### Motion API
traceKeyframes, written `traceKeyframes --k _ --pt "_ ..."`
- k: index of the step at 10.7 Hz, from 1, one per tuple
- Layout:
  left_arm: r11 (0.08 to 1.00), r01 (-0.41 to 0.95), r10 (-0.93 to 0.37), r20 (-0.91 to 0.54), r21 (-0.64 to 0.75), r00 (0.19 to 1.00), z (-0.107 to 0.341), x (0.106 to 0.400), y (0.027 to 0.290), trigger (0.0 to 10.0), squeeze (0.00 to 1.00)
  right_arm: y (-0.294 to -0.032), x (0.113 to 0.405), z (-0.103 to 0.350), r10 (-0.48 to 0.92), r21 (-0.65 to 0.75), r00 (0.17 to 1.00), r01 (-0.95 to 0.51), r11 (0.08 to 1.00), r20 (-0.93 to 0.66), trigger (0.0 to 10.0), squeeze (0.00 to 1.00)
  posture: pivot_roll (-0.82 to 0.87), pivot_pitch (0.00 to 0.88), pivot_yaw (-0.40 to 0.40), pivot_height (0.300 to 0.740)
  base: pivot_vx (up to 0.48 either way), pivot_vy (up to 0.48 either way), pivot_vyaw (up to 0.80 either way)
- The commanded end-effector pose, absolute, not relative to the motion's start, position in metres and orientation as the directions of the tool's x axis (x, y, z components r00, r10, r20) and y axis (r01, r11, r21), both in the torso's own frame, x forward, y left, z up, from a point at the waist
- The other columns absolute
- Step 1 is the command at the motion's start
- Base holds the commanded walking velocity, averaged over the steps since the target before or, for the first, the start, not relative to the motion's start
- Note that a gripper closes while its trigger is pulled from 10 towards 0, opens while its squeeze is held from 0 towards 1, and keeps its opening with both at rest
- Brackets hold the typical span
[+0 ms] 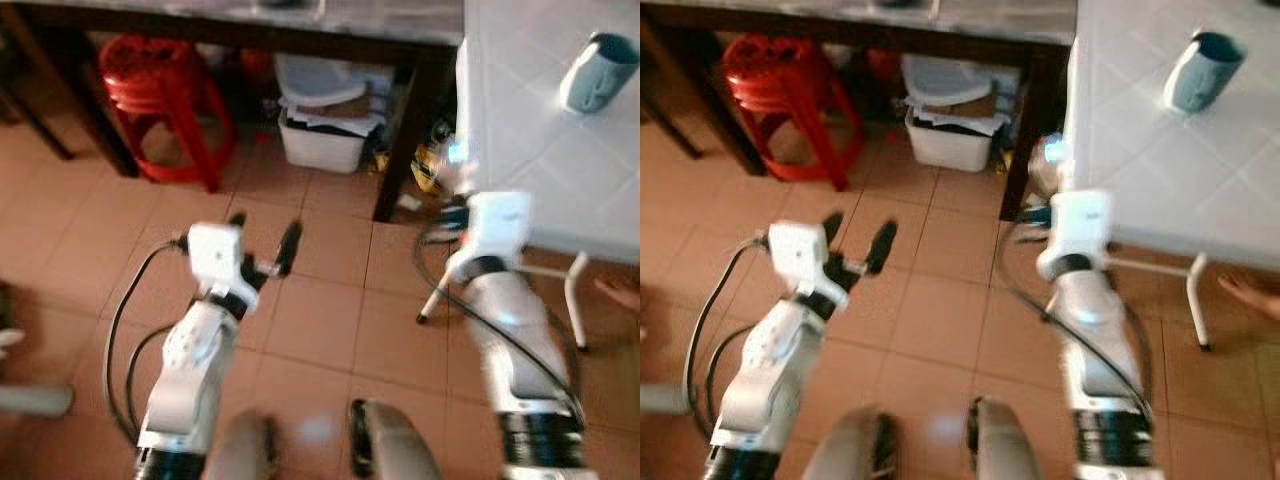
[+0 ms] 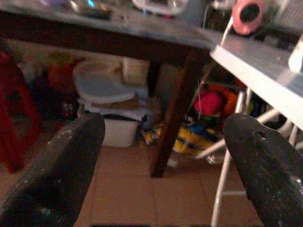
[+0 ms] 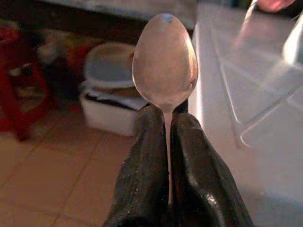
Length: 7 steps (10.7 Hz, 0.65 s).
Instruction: Setting the table
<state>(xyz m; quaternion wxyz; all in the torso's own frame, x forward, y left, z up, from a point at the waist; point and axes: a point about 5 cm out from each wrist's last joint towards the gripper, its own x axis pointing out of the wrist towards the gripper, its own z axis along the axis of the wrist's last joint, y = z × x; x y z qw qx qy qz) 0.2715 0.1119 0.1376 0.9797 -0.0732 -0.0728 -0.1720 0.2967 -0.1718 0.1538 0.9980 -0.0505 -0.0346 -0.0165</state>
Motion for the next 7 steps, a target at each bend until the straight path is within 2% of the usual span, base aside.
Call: traceKeyframes --k 1,7 --pt "0.945 0.311 -0.296 0.137 -0.106 0.946 0.1291 0.2695 0.1197 10.0 0.00 -0.1623 0.2966 0.1563 -0.001 -0.091 0.996 0.010 0.996 0.093 0.0 0.00 -0.05 0.213 -0.001 0.740 0.446 0.000 0.00" --pt "0.945 0.316 -0.301 0.155 -0.085 0.941 0.1325 0.2735 0.1160 10.0 0.00 -0.1648 0.2931 0.1561 -0.020 -0.106 0.992 0.033 0.994 0.121 0.0 0.00 -0.05 0.218 0.014 0.740 0.476 0.000 0.00"
